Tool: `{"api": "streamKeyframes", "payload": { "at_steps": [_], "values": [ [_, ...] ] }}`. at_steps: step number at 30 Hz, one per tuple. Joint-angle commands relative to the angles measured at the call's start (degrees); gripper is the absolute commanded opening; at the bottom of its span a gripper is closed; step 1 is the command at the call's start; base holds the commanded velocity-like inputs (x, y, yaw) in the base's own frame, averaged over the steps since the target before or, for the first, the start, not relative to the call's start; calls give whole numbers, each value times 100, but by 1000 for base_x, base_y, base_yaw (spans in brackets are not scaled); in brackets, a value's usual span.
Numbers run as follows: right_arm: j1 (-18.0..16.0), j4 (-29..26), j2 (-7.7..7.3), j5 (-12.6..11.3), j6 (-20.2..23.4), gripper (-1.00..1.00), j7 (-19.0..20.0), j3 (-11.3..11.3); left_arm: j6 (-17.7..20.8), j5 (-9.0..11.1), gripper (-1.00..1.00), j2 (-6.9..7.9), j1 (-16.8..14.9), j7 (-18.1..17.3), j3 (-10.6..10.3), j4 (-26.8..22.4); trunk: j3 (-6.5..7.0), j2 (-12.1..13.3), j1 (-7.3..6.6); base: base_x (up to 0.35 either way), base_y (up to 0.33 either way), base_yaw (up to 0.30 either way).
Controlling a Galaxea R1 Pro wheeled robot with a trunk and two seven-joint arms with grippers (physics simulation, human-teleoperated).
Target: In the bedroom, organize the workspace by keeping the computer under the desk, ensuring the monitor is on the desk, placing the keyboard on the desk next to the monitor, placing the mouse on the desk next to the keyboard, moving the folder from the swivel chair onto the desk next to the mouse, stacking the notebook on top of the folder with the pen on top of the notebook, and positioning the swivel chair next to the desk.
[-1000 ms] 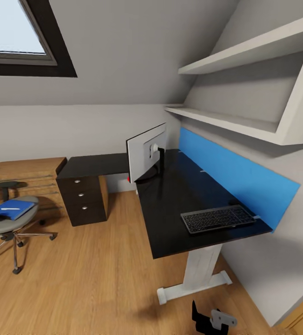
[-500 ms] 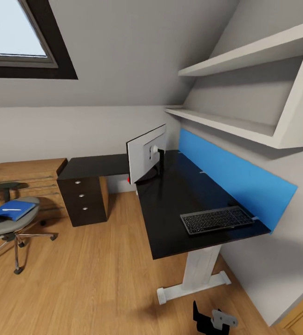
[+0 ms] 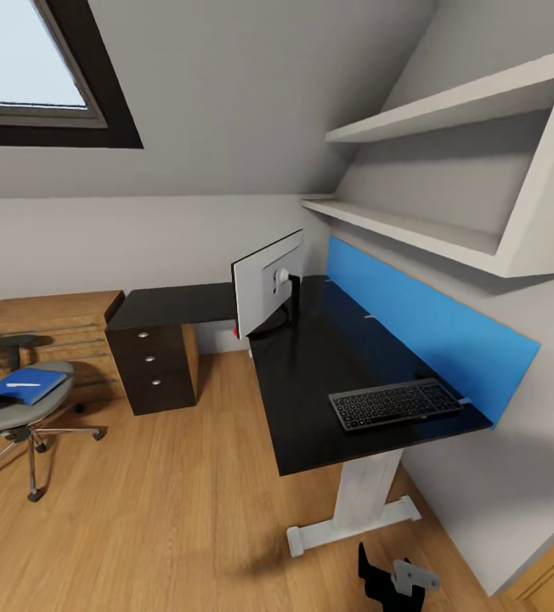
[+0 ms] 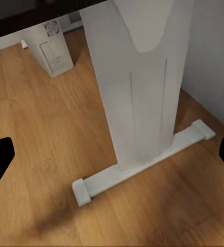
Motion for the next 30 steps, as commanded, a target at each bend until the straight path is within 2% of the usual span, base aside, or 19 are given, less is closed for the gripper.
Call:
{"api": "streamKeyframes", "payload": {
  "at_steps": [1,6,7,10,12,13,15,20,26,30],
  "values": [
    [-5,-239,-44,-70,-23,100,15,36,-18,54,100,10,-5,39,-49,-5,10,35,-21,0,0,0],
    [-5,-964,-281,-101,20,100,10,20,-51,48,100,26,-5,45,-48,-5,100,236,-131,0,0,0],
    [-5,-1222,-401,-112,67,100,6,9,-72,48,100,28,-5,45,-48,-5,118,276,-153,0,0,0],
    [-5,-1641,-566,-132,203,100,0,-22,-173,47,100,27,-5,46,-48,-5,172,396,-219,0,0,0],
    [-5,-2138,-689,-163,450,100,-10,-68,-304,46,100,22,-5,47,-49,-2,208,476,-263,0,0,0],
    [-3,-2836,-834,-206,978,100,-32,-137,-432,46,100,21,-5,47,-49,1,226,516,-285,0,0,0],
    [15,-3290,-943,-225,1462,100,-48,-171,-477,49,100,25,-5,47,-50,2,262,597,-329,0,0,0],
    [41,-3946,-1080,-241,2236,100,-65,-266,-519,54,100,31,-5,47,-43,3,351,797,-439,0,0,0],
    [47,-4470,-1104,-238,2505,100,-76,-391,-530,55,100,32,-5,47,-42,4,459,1038,-571,0,0,0],
    [48,-4796,-1107,-237,2905,100,-78,-456,-533,55,100,32,-5,47,-42,4,531,1198,-658,0,0,0]
  ]
}}
